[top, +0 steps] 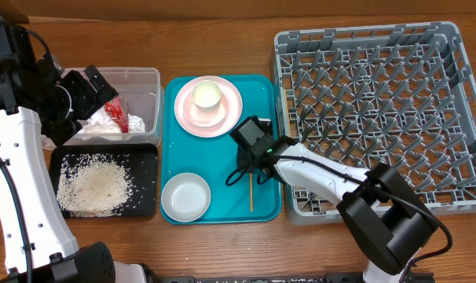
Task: Sort waste into correct bins and load items into the dishwasher
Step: 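Carry the second chopstick into the grey dish rack and release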
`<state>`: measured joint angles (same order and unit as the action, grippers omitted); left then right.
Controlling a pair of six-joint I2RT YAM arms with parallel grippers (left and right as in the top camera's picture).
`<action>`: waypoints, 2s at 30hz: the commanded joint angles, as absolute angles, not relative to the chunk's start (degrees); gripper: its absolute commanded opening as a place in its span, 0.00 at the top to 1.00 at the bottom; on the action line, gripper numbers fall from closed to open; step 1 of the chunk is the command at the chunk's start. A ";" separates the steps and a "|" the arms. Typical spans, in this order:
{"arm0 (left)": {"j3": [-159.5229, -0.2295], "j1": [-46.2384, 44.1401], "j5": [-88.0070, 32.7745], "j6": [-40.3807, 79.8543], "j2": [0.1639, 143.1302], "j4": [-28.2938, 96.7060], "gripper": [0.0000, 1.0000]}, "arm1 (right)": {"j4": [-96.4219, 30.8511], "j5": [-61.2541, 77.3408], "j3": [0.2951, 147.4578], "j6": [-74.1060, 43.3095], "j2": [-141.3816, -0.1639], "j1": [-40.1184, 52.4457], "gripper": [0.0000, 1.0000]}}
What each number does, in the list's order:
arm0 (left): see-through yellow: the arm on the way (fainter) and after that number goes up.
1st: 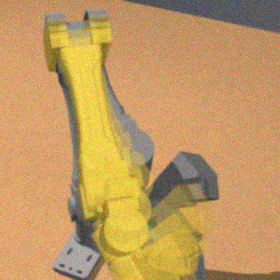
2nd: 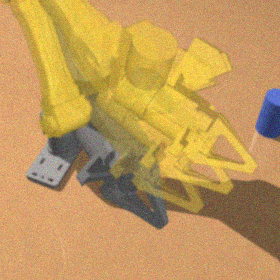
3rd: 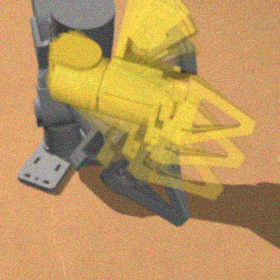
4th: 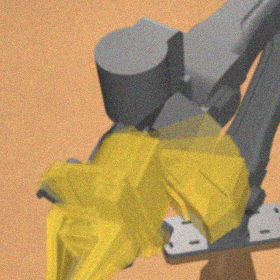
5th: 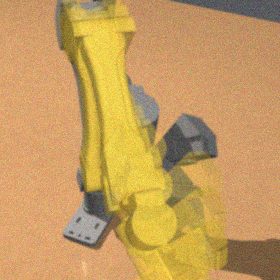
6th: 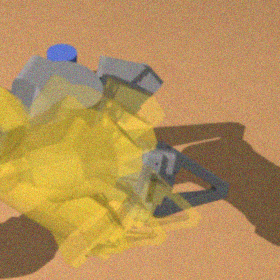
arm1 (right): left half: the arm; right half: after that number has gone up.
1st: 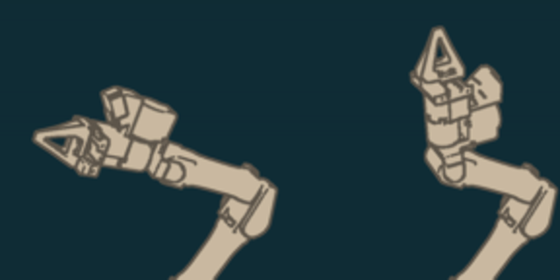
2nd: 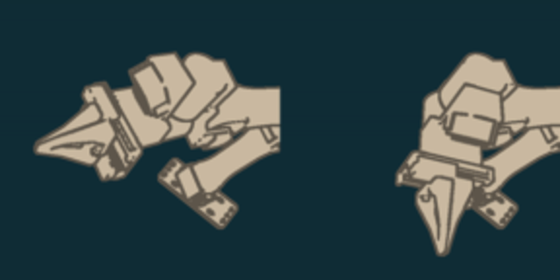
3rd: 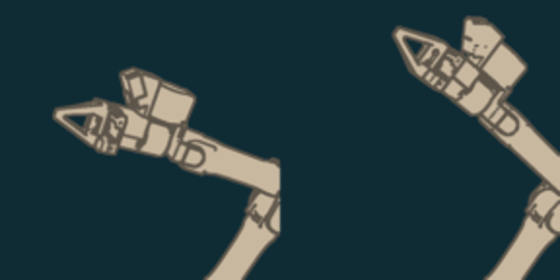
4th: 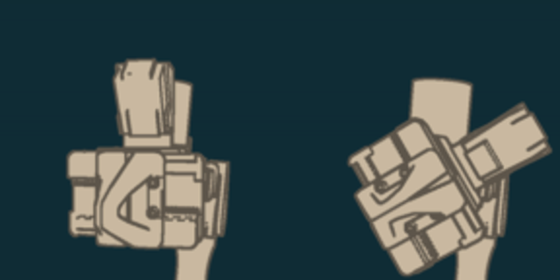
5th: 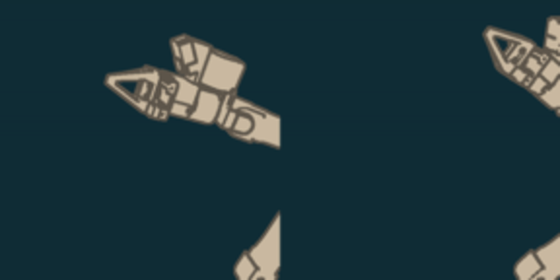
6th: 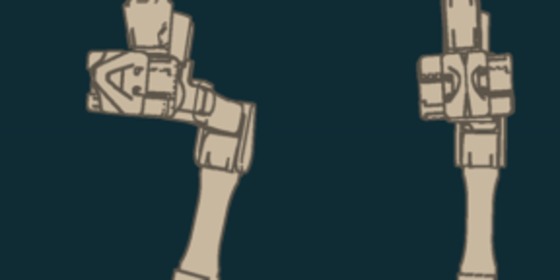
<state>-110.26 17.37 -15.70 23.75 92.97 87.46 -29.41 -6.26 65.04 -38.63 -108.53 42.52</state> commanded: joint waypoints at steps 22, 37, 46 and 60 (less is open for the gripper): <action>-111.00 17.61 -16.12 22.70 92.90 87.37 0.00 | -44.84 -10.63 85.43 -7.70 -99.11 26.96 0.96; -111.00 17.61 -16.10 22.70 92.90 87.35 0.00 | -45.98 -3.75 84.42 -2.09 -99.24 19.75 0.96; -111.00 17.61 -16.10 22.68 92.90 87.37 0.00 | -45.98 -1.37 83.11 -6.13 -100.88 19.75 0.92; -111.00 17.61 -16.10 22.70 92.90 87.37 0.00 | -45.56 -1.15 81.71 -7.53 -102.80 19.75 0.75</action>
